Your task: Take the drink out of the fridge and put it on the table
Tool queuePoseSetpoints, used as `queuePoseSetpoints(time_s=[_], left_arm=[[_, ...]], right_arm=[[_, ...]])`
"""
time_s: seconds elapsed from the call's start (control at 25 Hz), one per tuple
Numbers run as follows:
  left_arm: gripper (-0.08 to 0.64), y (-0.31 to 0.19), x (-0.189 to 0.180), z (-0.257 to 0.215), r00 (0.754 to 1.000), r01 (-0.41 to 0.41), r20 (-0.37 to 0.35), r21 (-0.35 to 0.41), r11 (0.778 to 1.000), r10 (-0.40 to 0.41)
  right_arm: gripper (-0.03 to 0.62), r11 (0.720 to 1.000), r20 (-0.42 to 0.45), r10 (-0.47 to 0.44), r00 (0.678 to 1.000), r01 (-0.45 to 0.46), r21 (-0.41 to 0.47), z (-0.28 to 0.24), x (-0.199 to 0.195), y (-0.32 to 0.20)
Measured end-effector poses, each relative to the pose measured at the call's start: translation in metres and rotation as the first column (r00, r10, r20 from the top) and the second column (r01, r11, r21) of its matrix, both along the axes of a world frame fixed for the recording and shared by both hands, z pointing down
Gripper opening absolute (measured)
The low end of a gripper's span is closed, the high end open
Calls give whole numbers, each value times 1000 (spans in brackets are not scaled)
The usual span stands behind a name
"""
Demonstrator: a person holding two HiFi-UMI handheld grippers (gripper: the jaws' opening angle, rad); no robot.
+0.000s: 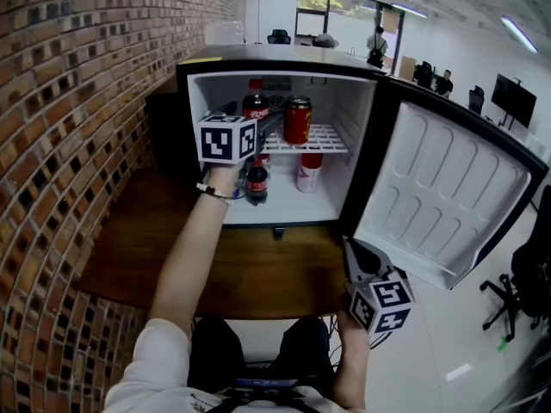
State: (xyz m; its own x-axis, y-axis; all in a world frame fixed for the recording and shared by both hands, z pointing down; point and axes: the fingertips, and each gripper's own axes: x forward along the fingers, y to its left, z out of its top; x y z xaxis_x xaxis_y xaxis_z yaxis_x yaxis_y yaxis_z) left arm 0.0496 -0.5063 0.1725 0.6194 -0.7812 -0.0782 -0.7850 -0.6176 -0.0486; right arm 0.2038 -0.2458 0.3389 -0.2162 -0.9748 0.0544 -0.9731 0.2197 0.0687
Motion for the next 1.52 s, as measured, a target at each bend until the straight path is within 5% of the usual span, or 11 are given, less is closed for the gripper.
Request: queuePoseSetpoints(time_s=[0.32, 0.48, 0.8, 1.52], left_arm=[[432, -37, 10, 4, 999, 12, 37, -65, 998, -9], [320, -36, 11, 4, 999, 8, 42, -61, 998, -5], [307, -33, 11, 3, 999, -4, 42, -76, 997, 7], [307, 68, -22, -3, 991, -134, -15, 13, 991, 134]], right_arm=[[17, 1000, 11, 11, 1000, -11, 2, -1, 10, -1], [17, 1000, 16, 12, 1000, -13, 7, -2, 12, 0], [17, 1000, 15, 9, 1000, -9, 18, -4, 9, 4], [17, 999, 1, -34, 999, 34, 30, -11, -13, 8]])
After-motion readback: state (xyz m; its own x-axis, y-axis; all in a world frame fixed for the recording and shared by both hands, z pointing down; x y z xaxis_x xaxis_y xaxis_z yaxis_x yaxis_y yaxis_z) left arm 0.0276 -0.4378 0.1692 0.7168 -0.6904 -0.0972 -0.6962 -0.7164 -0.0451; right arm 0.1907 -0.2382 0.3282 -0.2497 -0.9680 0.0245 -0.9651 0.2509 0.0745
